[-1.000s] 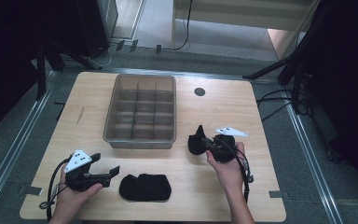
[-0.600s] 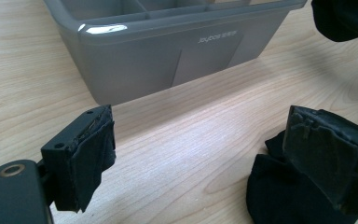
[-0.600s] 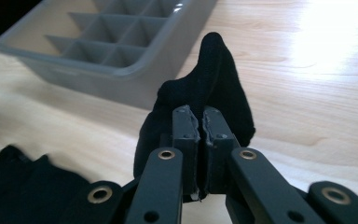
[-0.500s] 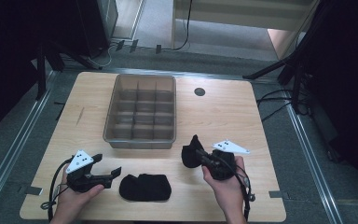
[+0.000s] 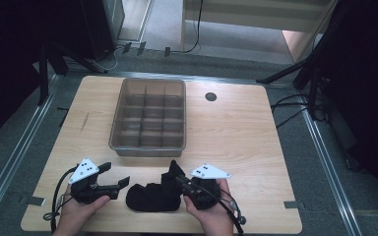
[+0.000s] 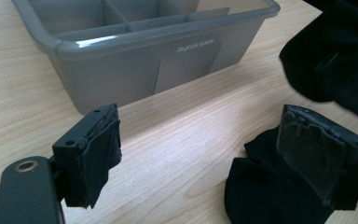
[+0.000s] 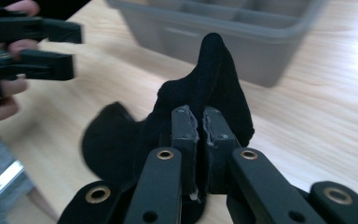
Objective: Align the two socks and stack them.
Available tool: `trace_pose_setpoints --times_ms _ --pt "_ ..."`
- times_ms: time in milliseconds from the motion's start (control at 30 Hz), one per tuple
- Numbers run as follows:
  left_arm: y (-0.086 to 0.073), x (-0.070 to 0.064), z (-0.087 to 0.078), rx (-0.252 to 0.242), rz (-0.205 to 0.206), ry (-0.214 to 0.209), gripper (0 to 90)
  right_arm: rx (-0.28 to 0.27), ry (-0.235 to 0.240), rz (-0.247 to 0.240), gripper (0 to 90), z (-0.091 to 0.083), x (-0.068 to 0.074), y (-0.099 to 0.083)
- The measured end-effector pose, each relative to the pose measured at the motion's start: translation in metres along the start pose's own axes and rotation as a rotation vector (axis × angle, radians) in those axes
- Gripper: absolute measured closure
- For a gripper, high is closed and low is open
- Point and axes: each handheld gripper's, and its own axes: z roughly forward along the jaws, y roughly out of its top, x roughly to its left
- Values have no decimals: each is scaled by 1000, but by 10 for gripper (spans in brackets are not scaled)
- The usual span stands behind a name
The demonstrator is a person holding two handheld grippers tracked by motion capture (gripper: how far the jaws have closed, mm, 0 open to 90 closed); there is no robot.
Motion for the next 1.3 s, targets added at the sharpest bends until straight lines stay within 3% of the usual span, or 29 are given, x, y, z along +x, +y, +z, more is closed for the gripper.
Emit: trace_pose_setpoints --times_ms 133,267,400,467,600,767,967,1200,1300 --pt "0 -1 0 2 -2 -13 146 7 35 -12 818 9 16 -2" --pt "1 -2 0 9 15 -14 161 11 80 -35 576 22 28 -5" --pt "1 -2 -3 3 22 -36 261 -9 27 -84 514 21 24 -4" --pt "1 -3 -3 3 26 -39 320 -16 1 -78 511 19 18 -3" --pt "-1 -9 0 20 50 -90 462 -32 -54 -24 549 18 -11 -1" --pt "-3 -17 6 55 81 -124 605 23 -29 5 583 36 -28 -3" --pt "-10 -36 22 172 151 -189 655 111 26 22 610 56 -29 -13" --pt "-14 -46 31 205 194 -196 638 122 14 28 611 63 -31 -17" --pt "-15 -49 37 214 175 -203 691 128 9 26 610 65 -32 -18"
